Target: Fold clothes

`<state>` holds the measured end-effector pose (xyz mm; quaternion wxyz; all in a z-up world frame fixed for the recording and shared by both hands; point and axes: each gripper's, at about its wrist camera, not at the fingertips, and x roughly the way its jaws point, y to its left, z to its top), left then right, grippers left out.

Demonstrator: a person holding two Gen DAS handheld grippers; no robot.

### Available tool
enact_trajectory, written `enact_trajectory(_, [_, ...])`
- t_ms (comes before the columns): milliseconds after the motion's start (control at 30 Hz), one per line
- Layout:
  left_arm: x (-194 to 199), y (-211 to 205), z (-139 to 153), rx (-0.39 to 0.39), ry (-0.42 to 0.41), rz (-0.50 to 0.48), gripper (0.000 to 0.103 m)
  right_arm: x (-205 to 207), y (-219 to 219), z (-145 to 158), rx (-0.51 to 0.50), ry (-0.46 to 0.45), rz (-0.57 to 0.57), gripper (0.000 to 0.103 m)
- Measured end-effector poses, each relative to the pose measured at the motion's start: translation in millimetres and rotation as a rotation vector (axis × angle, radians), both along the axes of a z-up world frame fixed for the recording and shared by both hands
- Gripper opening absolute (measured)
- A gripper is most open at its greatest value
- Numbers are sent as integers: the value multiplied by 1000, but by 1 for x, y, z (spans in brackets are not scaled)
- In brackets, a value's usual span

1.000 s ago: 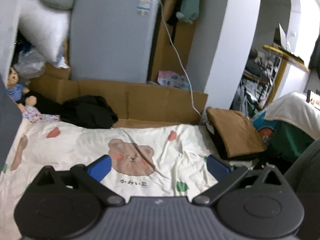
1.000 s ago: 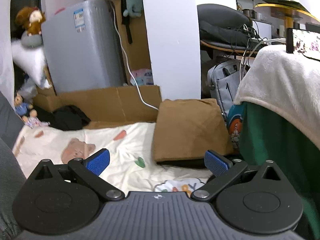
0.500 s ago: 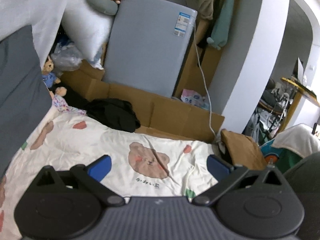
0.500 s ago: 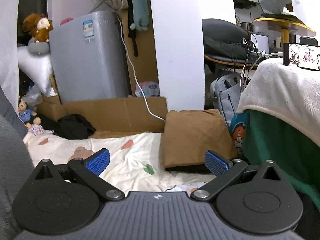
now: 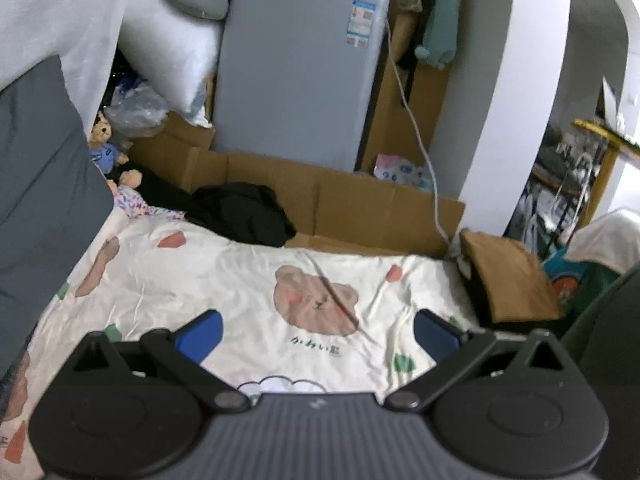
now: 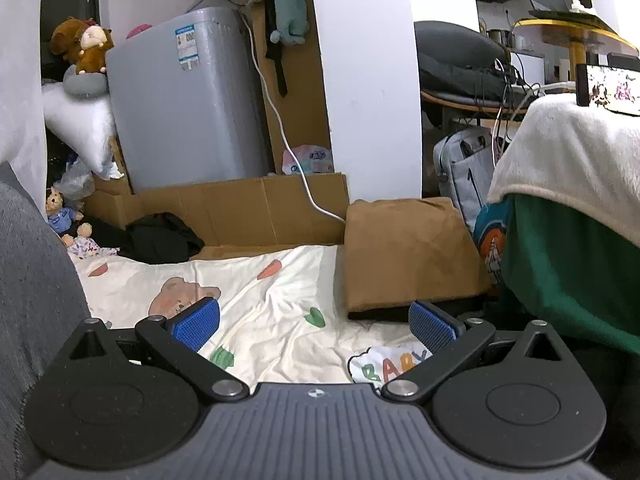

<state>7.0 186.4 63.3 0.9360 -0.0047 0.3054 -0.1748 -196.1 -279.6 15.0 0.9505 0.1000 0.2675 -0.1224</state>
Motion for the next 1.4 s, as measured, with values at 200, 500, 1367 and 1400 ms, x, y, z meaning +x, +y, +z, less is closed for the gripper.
enact_trajectory(200, [0,-4,-8,-19,20,-3,103,-3,1,-2,-6,5,-5,103])
enact_trajectory(500, [-3,-6,-16,11,29,16,103,-16,6,-7,1,3,2,103])
enact_trajectory(1367, [3,-15,-23,36,41,4,103,-2,18,-8,-18,30,25,103])
enact_trajectory(1400, [3,-17,-23,40,38,8,103,-2,18,-7,-22,30,25,103])
